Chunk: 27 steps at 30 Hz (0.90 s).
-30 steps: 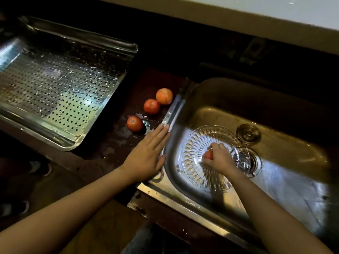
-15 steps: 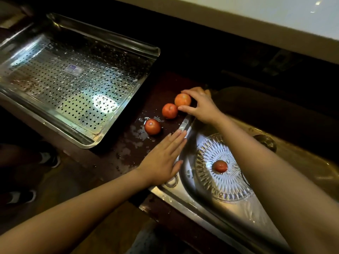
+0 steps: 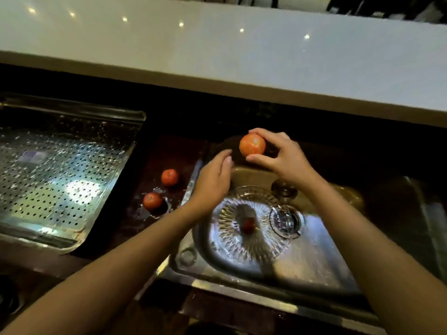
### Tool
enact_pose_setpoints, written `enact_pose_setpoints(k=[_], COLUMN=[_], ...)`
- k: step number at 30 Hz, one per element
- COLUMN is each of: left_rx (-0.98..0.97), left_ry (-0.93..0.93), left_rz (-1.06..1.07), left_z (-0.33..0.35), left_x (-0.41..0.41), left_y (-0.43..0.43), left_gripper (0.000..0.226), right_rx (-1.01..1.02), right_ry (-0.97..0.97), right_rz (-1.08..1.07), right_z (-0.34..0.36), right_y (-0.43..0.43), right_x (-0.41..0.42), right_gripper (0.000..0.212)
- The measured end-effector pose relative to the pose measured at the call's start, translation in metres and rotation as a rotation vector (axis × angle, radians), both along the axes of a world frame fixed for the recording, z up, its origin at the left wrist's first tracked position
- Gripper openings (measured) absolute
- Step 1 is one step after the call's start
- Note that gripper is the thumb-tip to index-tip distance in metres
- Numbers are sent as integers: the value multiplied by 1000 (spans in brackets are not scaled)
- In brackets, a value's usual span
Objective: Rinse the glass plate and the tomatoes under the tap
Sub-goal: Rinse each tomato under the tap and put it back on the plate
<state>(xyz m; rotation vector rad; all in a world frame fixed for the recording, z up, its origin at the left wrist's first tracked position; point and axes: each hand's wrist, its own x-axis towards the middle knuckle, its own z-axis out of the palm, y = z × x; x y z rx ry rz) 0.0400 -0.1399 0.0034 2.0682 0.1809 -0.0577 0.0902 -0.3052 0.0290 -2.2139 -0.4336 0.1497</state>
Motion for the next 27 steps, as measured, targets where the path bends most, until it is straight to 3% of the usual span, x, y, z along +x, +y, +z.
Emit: enact_pose_setpoints(k=[3,8,11,13,16,21,27], left_rx=[-402,-623,-654,-663,-672,-695,-598], left_ry=[185,349,465,535,609,730,686], left_rz=[-72,-295,-455,-543,-566,-618,-736], left_z=[37,78,80,76,67,58,54], left_x=[21,18,6,-3,-18,-43,-55], left_y=[-49,-145,-202,-241,-292,-354,-386], left_gripper=[40,37,44,44,42,26,44], right_rx=[-56,-110,119,294,491,526,624], right_ry=[-56,-144,-8,57,201,228,190], right_rz=[-80,-321,-614,-819,-1063,-1284,-1341], right_z=[30,48,38,30,18,9,15], right_y=[-42,-117,-157,-180,-212,-254,-271], right_x=[-21,-63,-88,-97,-111,-136,-144], right_gripper=[57,47,18,11,15,24,35])
